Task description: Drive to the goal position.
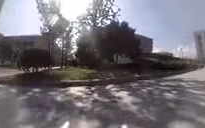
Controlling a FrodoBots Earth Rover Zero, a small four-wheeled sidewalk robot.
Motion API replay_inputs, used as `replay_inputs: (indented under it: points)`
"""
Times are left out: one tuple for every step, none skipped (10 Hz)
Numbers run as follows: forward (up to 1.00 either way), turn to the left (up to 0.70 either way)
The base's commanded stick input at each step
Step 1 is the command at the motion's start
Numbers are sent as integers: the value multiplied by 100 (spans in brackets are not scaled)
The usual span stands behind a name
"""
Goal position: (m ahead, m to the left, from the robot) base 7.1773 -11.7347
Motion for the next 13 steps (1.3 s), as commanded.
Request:
replay_inputs:
  points:
    - [65,-33]
    - [65,-33]
    - [65,-33]
    - [65,-32]
    - [65,-32]
    - [65,-33]
    - [65,-33]
    - [65,-33]
    - [65,-33]
    - [65,-33]
    - [65,-33]
    - [65,-33]
    - [65,-33]
